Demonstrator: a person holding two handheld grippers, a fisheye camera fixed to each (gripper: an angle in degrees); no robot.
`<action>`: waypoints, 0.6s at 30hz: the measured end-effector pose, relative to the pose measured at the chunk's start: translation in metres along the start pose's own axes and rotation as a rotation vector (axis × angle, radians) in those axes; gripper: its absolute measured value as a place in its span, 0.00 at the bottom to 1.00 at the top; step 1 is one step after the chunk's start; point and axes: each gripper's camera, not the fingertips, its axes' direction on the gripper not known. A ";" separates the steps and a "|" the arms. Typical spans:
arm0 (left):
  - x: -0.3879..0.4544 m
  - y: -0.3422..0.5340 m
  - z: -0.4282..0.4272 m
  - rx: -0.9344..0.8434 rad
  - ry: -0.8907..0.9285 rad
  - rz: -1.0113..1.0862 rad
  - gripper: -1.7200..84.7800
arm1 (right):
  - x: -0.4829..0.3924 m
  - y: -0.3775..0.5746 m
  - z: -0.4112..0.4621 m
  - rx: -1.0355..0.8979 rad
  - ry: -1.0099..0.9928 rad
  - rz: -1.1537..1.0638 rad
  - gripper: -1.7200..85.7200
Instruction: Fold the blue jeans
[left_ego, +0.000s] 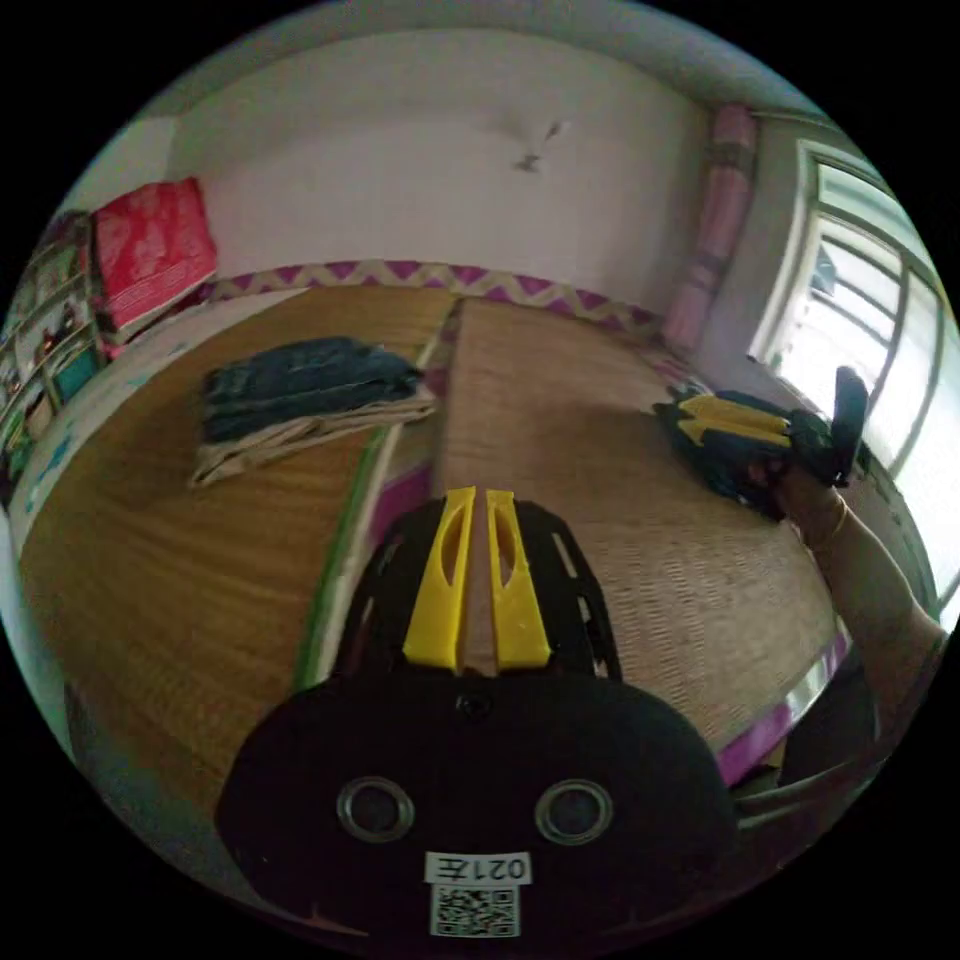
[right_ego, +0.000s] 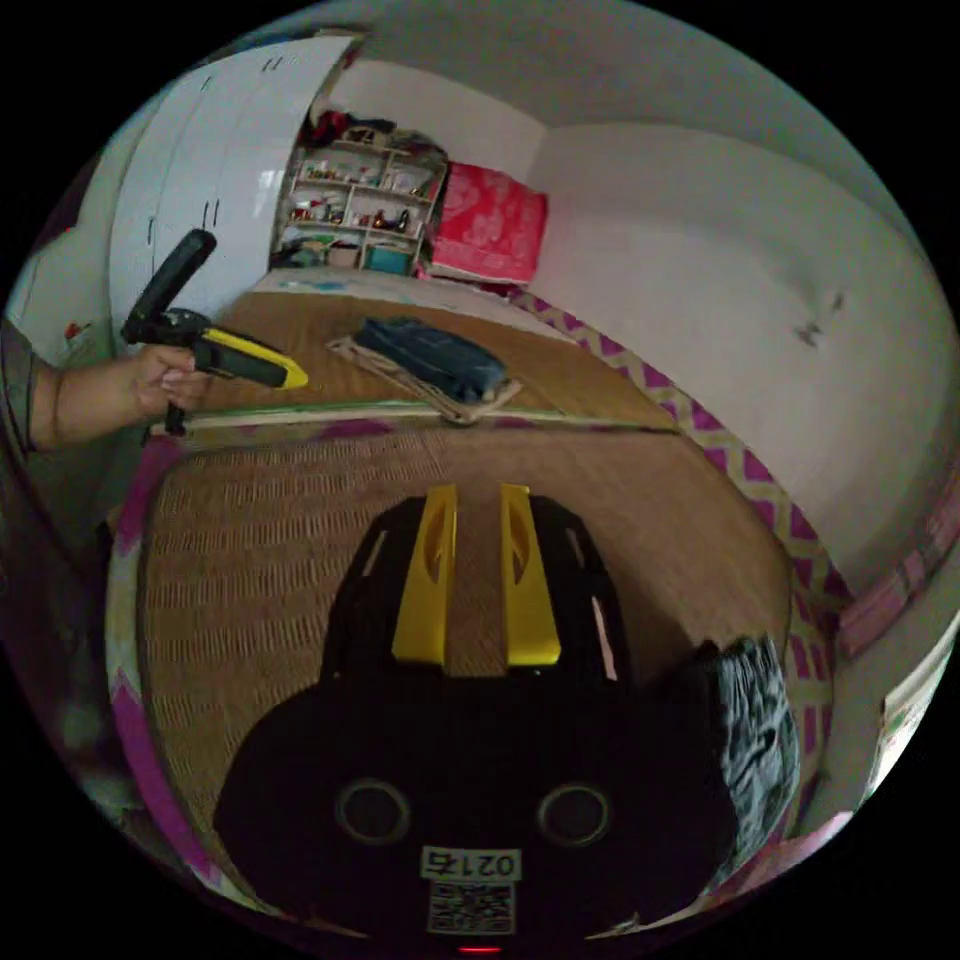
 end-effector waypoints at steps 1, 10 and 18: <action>-0.014 0.005 -0.003 -0.008 -0.035 -0.022 0.01 | -0.016 -0.009 0.014 0.007 0.005 -0.021 0.09; -0.168 0.058 -0.030 -0.110 -0.229 -0.310 0.01 | -0.210 -0.146 0.237 0.012 -0.053 -0.247 0.15; -0.199 0.067 -0.031 -0.204 -0.227 -0.367 0.01 | -0.341 -0.227 0.403 -0.099 -0.044 -0.444 0.17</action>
